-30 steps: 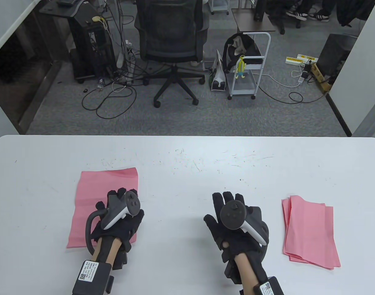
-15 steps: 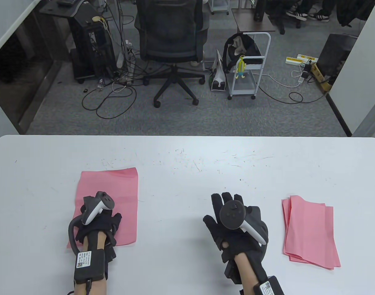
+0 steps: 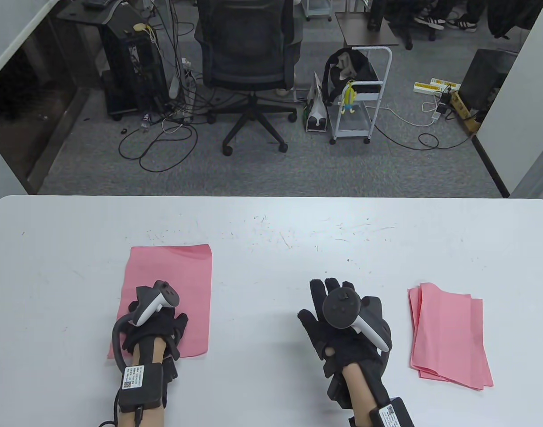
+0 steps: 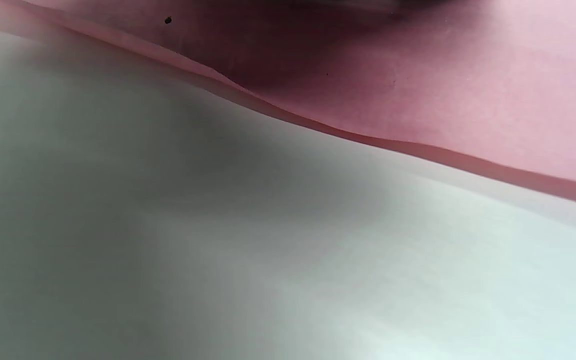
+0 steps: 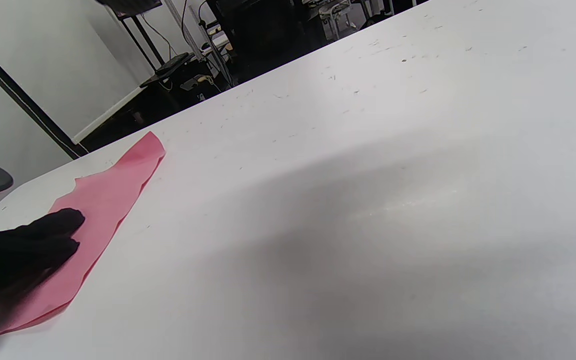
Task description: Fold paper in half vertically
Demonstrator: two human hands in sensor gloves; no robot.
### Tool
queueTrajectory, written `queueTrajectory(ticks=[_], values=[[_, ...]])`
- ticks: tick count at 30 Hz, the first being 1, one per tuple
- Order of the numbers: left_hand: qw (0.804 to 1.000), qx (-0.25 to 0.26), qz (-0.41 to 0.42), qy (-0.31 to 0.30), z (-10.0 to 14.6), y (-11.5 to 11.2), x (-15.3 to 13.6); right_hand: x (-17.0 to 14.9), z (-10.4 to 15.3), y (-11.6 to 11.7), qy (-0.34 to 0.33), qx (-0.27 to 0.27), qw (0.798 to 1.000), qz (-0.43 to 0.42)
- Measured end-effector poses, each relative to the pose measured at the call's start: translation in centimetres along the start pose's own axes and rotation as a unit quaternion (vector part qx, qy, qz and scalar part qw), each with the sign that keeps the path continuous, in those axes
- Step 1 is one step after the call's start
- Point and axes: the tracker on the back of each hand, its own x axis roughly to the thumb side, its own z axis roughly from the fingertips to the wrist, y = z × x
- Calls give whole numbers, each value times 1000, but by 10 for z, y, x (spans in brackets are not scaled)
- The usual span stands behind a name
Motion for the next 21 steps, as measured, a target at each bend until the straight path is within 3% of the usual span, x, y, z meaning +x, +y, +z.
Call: queueTrajectory(ticks=[11, 21], values=[[998, -2, -46, -39, 27, -25, 75, -1, 0, 1, 3, 3, 1000, 1], [991, -2, -95, -99, 66, -61, 151, -3, -1, 1, 11, 7, 1000, 0]])
